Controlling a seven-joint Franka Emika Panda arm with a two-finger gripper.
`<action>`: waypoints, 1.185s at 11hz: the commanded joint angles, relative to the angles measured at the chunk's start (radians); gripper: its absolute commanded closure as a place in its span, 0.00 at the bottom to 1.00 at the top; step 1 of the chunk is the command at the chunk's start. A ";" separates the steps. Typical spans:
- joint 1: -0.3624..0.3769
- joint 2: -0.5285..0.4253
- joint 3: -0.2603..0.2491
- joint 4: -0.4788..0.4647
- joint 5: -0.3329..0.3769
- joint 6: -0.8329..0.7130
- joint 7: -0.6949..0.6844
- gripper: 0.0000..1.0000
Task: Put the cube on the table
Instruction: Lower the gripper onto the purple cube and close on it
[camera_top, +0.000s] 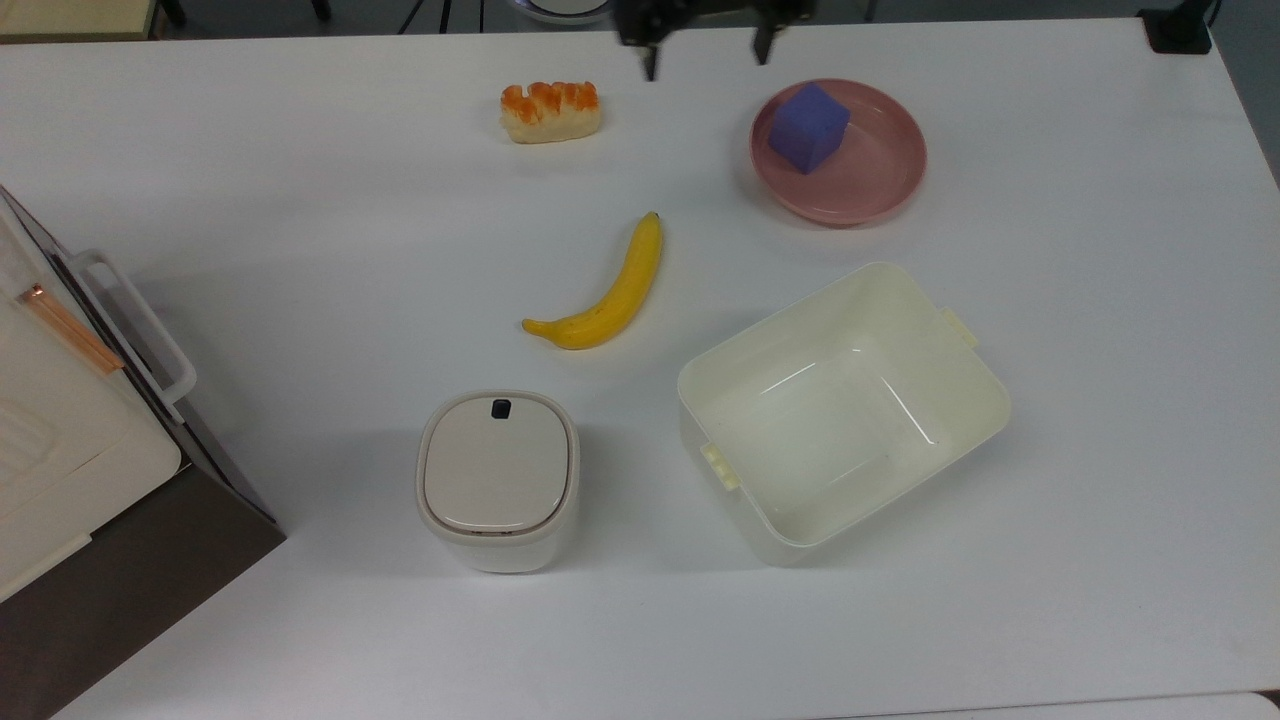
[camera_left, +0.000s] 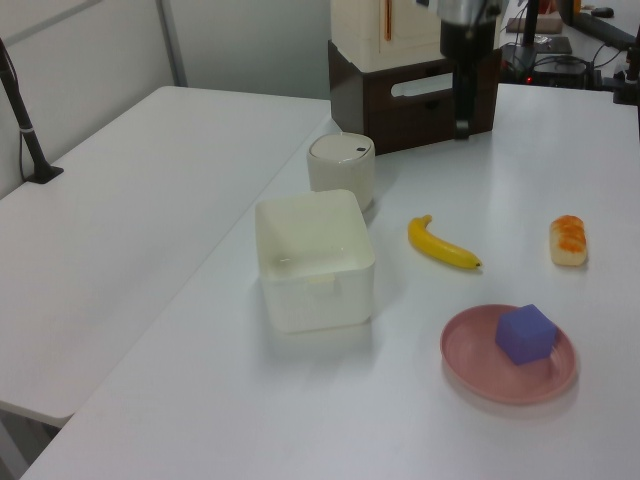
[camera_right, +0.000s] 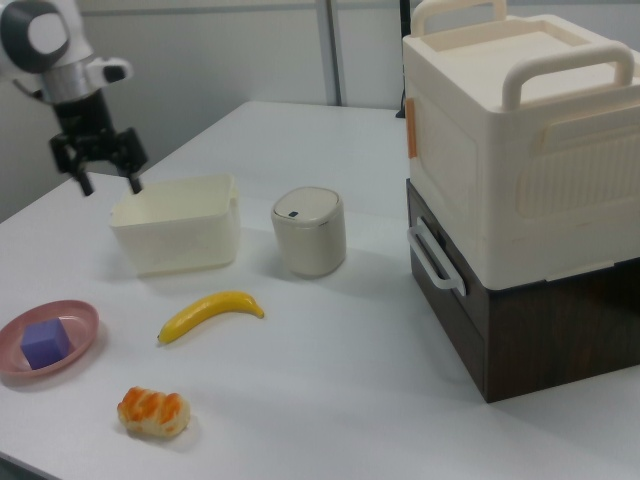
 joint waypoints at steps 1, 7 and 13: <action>0.157 -0.011 -0.011 -0.125 0.022 0.004 -0.001 0.00; 0.288 0.032 -0.010 -0.376 0.064 0.232 -0.050 0.00; 0.299 0.098 0.032 -0.435 0.064 0.271 -0.128 0.00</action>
